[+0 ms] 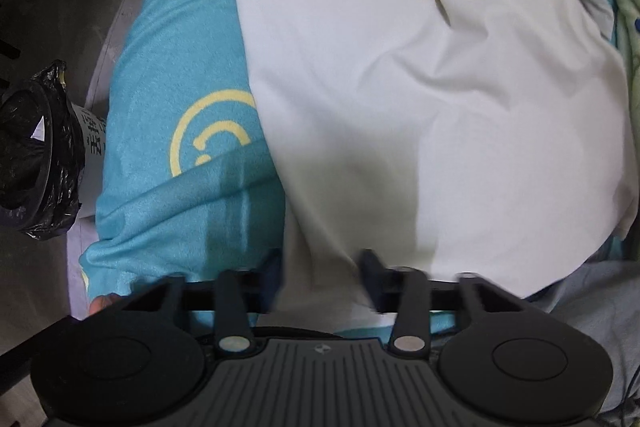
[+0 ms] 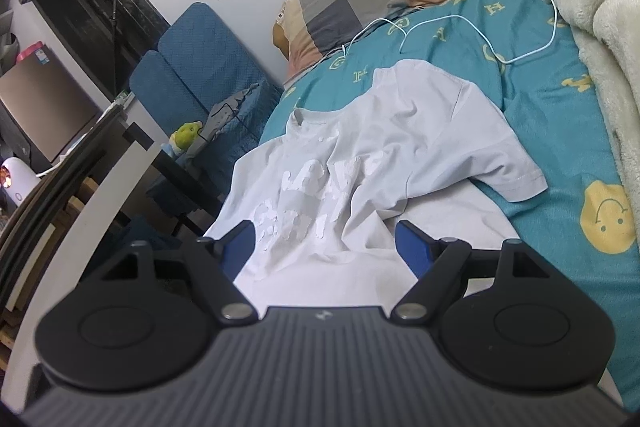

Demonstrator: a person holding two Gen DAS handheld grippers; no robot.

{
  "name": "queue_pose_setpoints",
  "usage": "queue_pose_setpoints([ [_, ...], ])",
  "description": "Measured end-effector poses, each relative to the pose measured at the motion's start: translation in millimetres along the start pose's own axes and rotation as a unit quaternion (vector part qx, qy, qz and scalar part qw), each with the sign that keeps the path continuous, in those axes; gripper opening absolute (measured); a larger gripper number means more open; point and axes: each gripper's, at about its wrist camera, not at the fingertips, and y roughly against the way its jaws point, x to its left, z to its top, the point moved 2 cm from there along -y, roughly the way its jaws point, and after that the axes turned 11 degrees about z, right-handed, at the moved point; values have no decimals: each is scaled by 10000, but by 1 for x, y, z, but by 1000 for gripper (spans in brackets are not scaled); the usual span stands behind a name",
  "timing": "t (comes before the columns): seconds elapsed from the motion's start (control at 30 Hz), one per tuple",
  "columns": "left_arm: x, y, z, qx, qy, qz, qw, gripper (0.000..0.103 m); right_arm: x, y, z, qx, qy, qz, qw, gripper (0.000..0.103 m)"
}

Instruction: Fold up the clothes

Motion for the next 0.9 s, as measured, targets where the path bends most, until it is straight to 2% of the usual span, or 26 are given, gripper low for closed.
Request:
queue_pose_setpoints([
  [0.03, 0, 1, 0, 22, -34, 21, 10000, 9, 0, 0, 0, -6, 5, -12, 10000, 79],
  [0.07, 0, 5, -1, -27, -68, -29, 10000, 5, 0, 1, 0, -13, 4, -21, 10000, 79],
  [0.23, 17, 45, -4, -279, -25, -260, 9993, 4, 1, 9, 5, -216, 28, -108, 9997, 79],
  [0.33, 31, 65, -5, -290, 25, -31, 9996, 4, 1, 12, 9, -263, 123, -239, 9993, 79],
  [0.43, 46, 64, -5, -114, 176, 389, 9990, 4, -2, 11, 10, -213, 118, -362, 9990, 79],
  [0.5, 48, 56, -5, -16, 299, 508, 9983, 4, -5, 9, 9, -148, 60, -375, 9992, 79],
  [0.6, 45, 54, -3, -20, 419, 499, 9979, 5, -6, 9, 9, -94, 48, -385, 9992, 79],
  [0.73, 43, 60, -5, -106, 490, 485, 9976, 11, -4, 10, 9, -82, 99, -404, 9991, 79],
  [0.9, 36, 71, -14, -379, 475, 462, 9971, 36, -3, 11, 9, -67, 163, -429, 9989, 79],
])
